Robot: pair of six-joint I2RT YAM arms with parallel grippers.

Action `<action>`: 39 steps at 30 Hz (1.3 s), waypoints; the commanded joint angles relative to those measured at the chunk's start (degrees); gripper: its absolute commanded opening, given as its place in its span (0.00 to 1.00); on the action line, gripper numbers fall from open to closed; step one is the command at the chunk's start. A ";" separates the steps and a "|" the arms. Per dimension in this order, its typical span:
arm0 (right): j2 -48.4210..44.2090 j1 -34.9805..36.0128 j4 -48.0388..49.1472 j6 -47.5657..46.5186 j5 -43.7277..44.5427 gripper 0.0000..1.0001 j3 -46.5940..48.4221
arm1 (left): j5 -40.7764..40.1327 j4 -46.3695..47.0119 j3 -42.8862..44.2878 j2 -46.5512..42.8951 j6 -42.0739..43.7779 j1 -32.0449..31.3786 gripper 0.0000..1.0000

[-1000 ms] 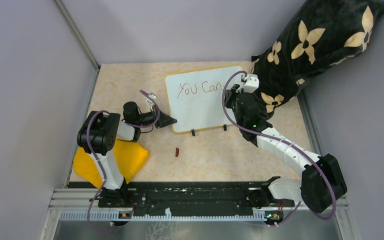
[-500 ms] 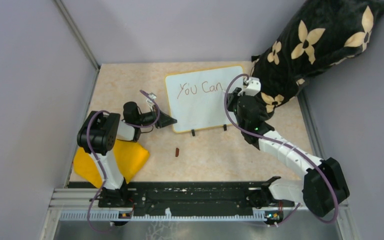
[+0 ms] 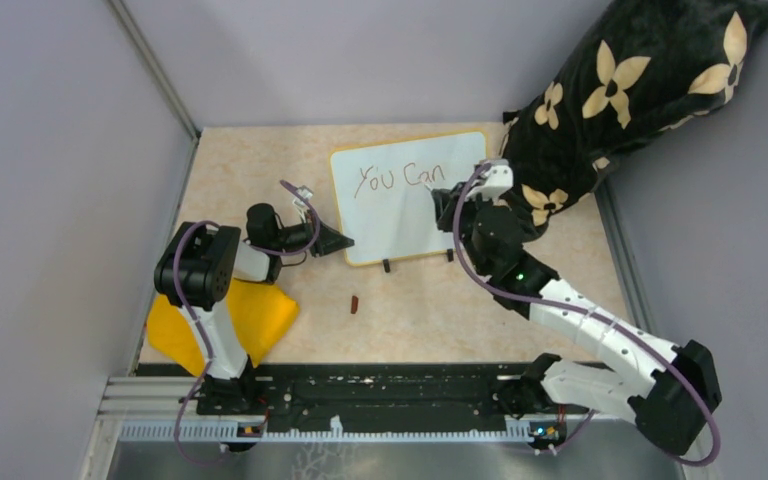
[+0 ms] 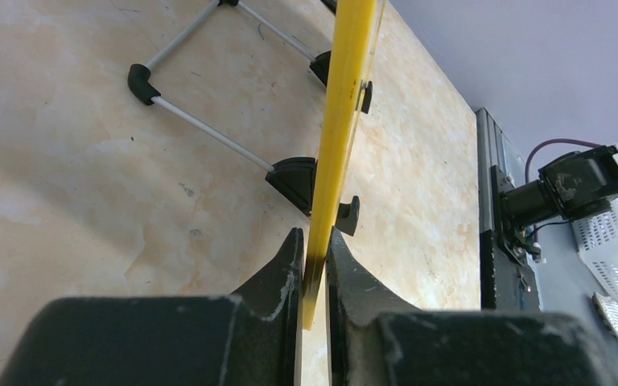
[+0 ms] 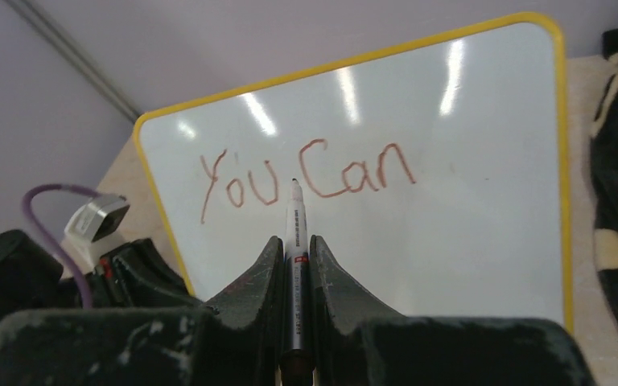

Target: Write a sentence on the whiteboard

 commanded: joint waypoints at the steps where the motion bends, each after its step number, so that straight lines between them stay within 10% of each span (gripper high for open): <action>1: 0.60 8.60 1.89 -5.90 5.94 0.00 2.07 | -0.91 -2.63 -0.03 -0.73 1.34 -0.30 0.00; 39: 23.05 16.85 8.57 -2.21 8.40 0.00 6.29 | -1.08 -3.15 0.16 -0.46 1.60 -0.30 0.00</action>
